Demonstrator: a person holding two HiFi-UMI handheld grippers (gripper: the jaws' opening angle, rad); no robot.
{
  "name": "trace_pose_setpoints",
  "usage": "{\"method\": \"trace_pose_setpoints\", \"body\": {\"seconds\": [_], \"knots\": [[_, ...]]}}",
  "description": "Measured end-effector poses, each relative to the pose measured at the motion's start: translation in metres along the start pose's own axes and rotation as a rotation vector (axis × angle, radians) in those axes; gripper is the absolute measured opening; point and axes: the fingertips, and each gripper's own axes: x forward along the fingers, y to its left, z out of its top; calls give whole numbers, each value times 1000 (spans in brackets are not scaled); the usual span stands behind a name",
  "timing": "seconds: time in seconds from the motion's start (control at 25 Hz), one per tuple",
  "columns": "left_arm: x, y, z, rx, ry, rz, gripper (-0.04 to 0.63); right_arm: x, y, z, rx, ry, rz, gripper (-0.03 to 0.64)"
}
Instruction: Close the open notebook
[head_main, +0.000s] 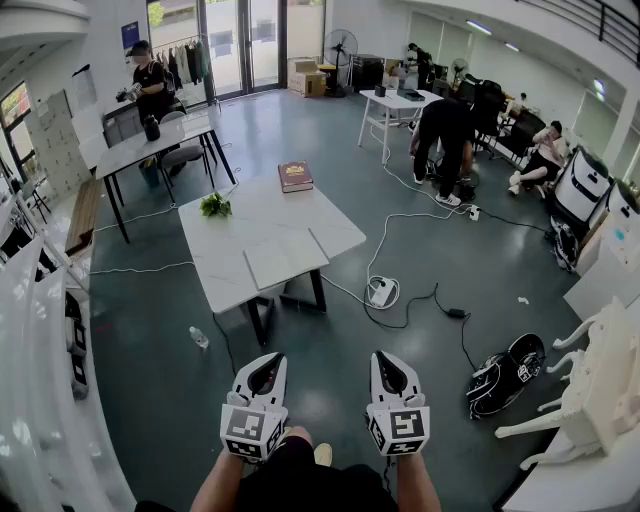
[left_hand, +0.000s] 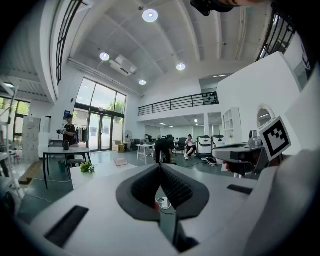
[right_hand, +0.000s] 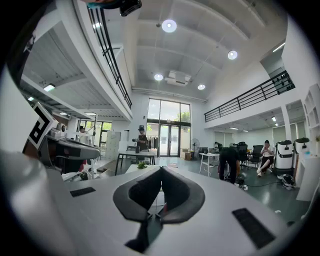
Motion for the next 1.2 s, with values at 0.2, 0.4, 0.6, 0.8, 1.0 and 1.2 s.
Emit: {"method": "trace_pose_setpoints", "body": {"seconds": [0.2, 0.4, 0.6, 0.8, 1.0, 1.2], "knots": [[10, 4, -2, -7, 7, 3, 25, 8, -4, -3, -10, 12, -6, 17], [33, 10, -6, -15, 16, 1, 25, 25, -18, -10, -11, 28, -17, 17], [76, 25, -3, -22, 26, -3, 25, 61, -37, -13, -17, 42, -20, 17], [135, 43, 6, -23, 40, -10, 25, 113, -66, -14, -9, 54, -23, 17], [195, 68, 18, -22, 52, -29, 25, 170, -89, -7, -2, 64, -37, 17], [243, 94, 27, -29, 72, -49, 25, 219, -105, 0, 7, 79, -49, 17]]}}
